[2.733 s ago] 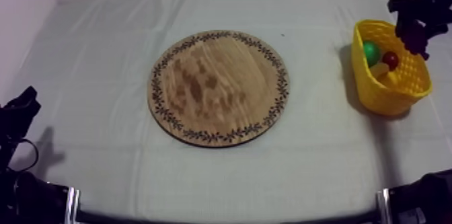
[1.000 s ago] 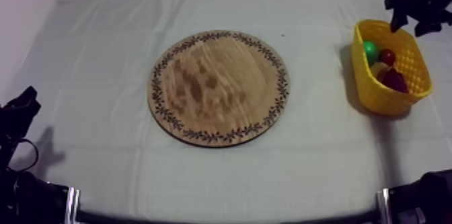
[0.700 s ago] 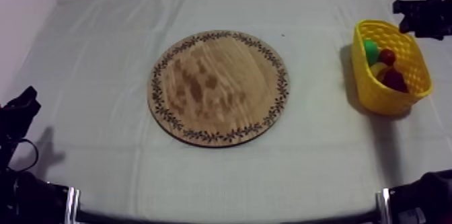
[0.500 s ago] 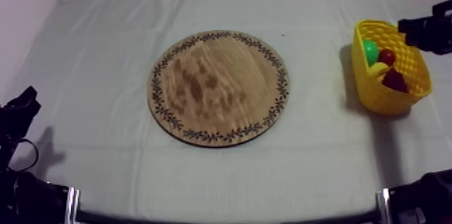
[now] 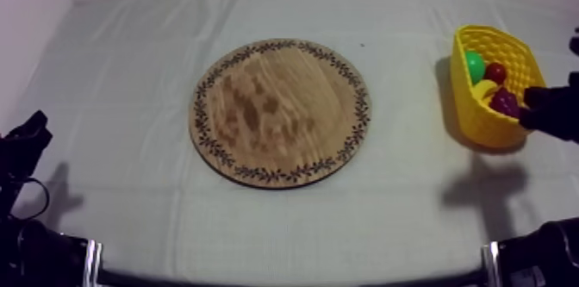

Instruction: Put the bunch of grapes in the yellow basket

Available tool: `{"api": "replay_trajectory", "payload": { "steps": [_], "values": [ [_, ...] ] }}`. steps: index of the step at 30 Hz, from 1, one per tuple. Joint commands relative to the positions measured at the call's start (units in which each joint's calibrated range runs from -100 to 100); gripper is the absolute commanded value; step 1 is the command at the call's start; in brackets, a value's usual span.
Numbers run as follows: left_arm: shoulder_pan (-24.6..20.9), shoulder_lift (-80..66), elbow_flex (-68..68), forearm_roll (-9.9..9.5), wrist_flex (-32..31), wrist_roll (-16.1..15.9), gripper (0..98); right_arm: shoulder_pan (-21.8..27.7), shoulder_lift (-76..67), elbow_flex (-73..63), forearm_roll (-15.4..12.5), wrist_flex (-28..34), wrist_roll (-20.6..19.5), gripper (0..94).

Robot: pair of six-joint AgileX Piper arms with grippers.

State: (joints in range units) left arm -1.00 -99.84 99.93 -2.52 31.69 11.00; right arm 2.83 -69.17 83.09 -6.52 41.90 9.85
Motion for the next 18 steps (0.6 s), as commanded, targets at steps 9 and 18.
{"api": "replay_trajectory", "payload": {
  "steps": [9,18],
  "values": [
    [0.02,0.02,-0.04,0.01,0.00,0.00,0.0,-0.88,-19.62,13.98,0.94,-3.14,-2.86,0.3],
    [0.02,0.02,-0.04,0.01,0.00,0.01,0.0,-2.61,-26.05,16.08,4.53,-3.21,-0.58,0.2]
  ]
}}
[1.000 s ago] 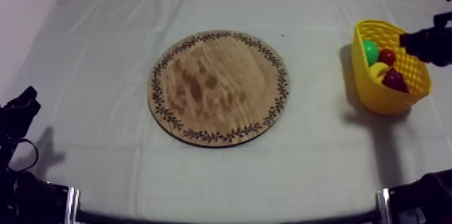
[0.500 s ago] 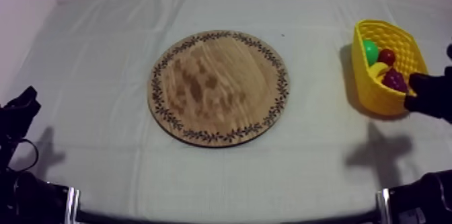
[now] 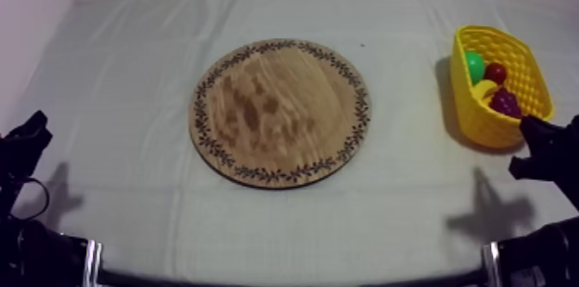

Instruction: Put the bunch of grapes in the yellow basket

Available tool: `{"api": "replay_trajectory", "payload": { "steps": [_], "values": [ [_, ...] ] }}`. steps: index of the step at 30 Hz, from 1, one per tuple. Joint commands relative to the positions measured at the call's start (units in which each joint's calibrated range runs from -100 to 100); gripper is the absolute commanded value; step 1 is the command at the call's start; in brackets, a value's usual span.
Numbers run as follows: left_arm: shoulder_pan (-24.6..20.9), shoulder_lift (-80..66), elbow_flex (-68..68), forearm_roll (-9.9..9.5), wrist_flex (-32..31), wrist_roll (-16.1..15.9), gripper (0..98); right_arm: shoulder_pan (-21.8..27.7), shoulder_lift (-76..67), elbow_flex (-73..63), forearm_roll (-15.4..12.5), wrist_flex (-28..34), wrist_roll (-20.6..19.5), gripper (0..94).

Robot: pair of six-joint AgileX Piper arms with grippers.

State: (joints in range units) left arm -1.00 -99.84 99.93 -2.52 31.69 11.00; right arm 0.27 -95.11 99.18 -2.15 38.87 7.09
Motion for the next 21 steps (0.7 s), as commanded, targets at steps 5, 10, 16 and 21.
{"api": "replay_trajectory", "payload": {
  "steps": [5,10,16,21],
  "values": [
    [0.02,0.02,-0.04,0.01,0.00,0.01,0.0,-0.27,-0.48,0.27,0.39,-0.60,4.03,0.2],
    [0.02,0.02,-0.04,0.01,0.00,0.01,0.0,-0.27,-0.54,0.36,0.45,-0.84,3.70,0.2],
    [0.02,0.02,-0.04,0.01,0.00,0.01,0.0,-0.27,-0.56,0.37,0.46,-0.88,3.51,0.2],
    [0.02,0.02,-0.04,0.01,0.00,0.01,0.0,-0.27,-0.56,0.37,0.46,-0.89,3.49,0.2]
  ]
}}
